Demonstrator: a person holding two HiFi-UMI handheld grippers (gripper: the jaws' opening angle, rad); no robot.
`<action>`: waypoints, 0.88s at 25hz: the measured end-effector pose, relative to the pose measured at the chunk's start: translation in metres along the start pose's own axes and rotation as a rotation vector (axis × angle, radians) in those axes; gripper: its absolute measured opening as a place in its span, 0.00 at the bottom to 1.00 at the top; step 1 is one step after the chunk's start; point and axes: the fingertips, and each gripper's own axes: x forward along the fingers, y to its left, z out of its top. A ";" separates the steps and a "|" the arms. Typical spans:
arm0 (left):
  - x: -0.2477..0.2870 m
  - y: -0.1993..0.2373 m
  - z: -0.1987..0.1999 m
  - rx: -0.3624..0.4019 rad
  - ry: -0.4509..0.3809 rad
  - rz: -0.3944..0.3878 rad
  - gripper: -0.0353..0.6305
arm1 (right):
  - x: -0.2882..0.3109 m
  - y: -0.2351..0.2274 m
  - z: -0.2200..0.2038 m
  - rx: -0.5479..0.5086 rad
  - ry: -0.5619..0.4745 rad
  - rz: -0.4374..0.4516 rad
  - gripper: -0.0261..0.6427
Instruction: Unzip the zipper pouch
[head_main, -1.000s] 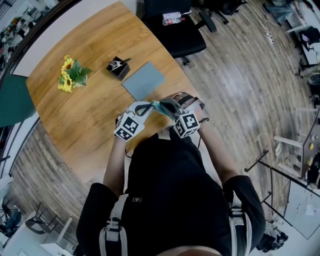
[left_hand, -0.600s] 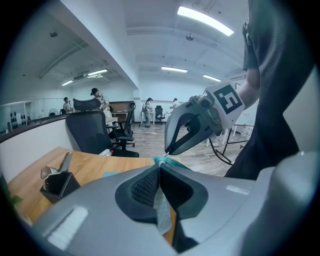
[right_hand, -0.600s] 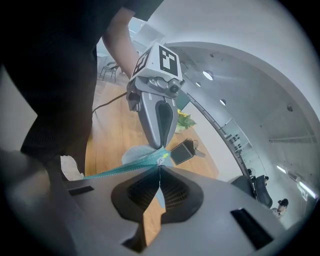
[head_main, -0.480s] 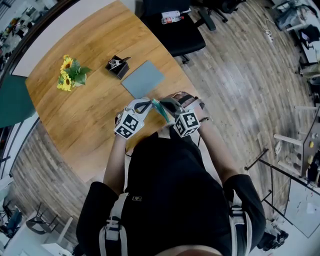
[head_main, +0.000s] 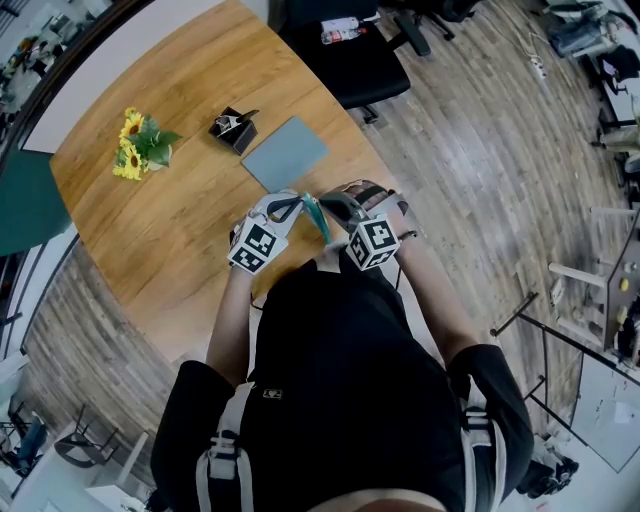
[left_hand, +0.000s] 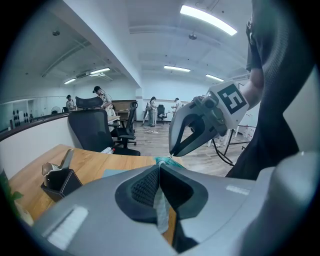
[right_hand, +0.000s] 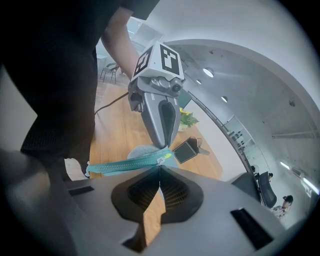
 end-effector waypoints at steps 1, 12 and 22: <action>0.000 0.000 0.000 0.000 0.000 0.001 0.07 | 0.000 0.000 0.000 0.000 0.001 0.001 0.05; -0.001 0.003 0.002 -0.026 0.001 0.031 0.07 | -0.001 0.001 -0.002 -0.033 0.003 0.018 0.05; 0.006 0.011 0.014 -0.077 -0.007 0.084 0.06 | -0.007 -0.009 -0.014 -0.045 -0.014 0.025 0.05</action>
